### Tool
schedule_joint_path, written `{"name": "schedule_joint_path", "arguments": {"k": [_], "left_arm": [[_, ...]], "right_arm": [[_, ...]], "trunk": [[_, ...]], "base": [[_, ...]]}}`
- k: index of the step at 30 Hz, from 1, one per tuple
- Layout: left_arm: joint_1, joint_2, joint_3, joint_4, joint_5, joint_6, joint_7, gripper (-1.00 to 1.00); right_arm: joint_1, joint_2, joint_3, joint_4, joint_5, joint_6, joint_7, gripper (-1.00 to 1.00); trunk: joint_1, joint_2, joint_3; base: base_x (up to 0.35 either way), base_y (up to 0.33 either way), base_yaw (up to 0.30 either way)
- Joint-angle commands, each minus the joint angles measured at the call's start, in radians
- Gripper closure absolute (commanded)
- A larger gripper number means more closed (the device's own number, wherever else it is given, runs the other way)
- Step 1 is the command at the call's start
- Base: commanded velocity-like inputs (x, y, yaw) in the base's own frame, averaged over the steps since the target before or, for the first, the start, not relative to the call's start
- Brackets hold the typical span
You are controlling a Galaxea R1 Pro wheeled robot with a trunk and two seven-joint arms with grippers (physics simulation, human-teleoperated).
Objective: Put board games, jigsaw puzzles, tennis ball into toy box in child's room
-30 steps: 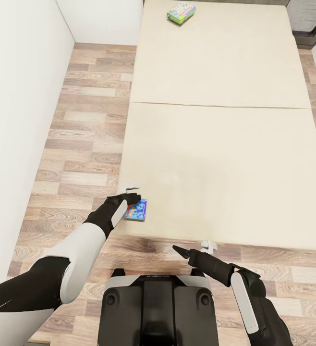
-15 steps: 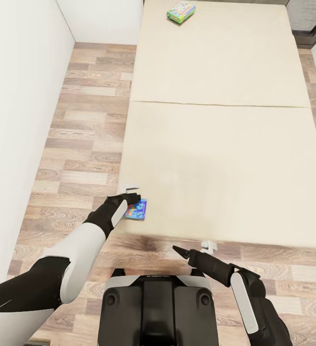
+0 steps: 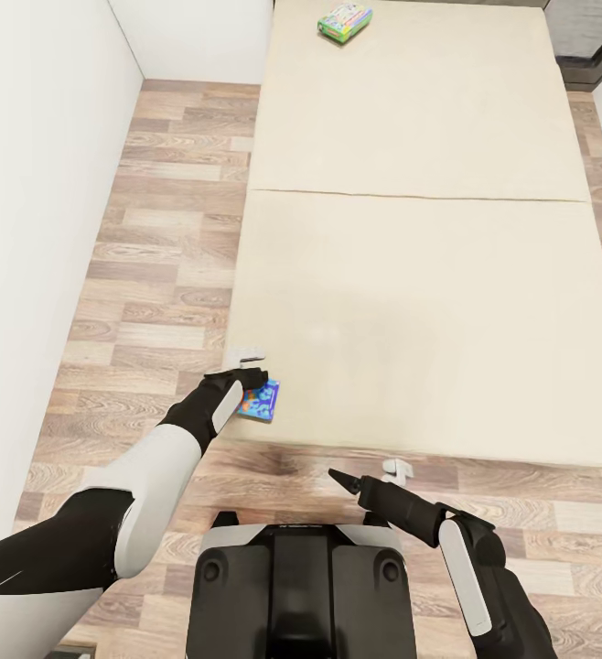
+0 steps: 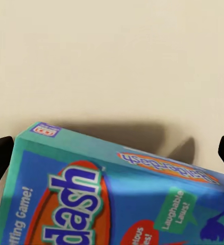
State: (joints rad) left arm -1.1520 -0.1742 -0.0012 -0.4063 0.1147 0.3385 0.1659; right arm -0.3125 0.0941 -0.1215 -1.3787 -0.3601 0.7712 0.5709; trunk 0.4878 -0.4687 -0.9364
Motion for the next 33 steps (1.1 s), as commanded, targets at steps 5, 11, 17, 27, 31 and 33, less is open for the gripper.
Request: {"name": "schedule_joint_path", "arguments": {"k": [5, 11, 17, 27, 31, 33], "left_arm": [[0.0, 0.0, 0.0, -0.002, 0.011, 0.004, 0.006, -1.0], [0.0, 0.0, 0.0, -0.002, 0.011, 0.004, 0.006, -1.0], [0.0, 0.0, 0.0, -0.001, 0.011, 0.004, 0.006, -1.0], [0.0, 0.0, 0.0, -0.001, 0.011, 0.005, 0.006, -1.0], [0.0, 0.0, 0.0, -0.002, 0.01, 0.005, 0.006, -1.0], [0.0, 0.0, 0.0, -0.002, 0.01, 0.005, 0.006, -1.0]], "right_arm": [[0.0, 0.001, -0.003, 0.001, -0.001, 0.007, 0.003, -1.0], [0.0, 0.002, -0.003, 0.001, -0.001, 0.007, 0.003, -1.0], [0.0, 0.003, -0.003, 0.004, 0.0, 0.007, 0.003, -1.0], [0.0, 0.003, -0.003, 0.009, -0.001, 0.007, 0.003, -1.0], [0.0, 0.003, -0.003, 0.009, -0.001, 0.007, 0.003, -1.0], [0.0, 0.003, -0.003, 0.009, -0.001, 0.007, 0.003, -1.0]], "trunk": [[0.001, -0.001, -0.001], [0.001, -0.001, -0.001], [0.001, -0.001, -0.001], [0.001, -0.001, 0.003], [0.001, -0.001, 0.003], [0.001, -0.001, 0.003]], "base": [[-0.002, 0.0, 0.0], [-0.098, 0.0, 0.0], [-0.047, 0.0, 0.0], [-0.01, 0.0, 0.0], [-0.098, 0.0, 0.0], [-0.083, 0.0, 0.0]]}}
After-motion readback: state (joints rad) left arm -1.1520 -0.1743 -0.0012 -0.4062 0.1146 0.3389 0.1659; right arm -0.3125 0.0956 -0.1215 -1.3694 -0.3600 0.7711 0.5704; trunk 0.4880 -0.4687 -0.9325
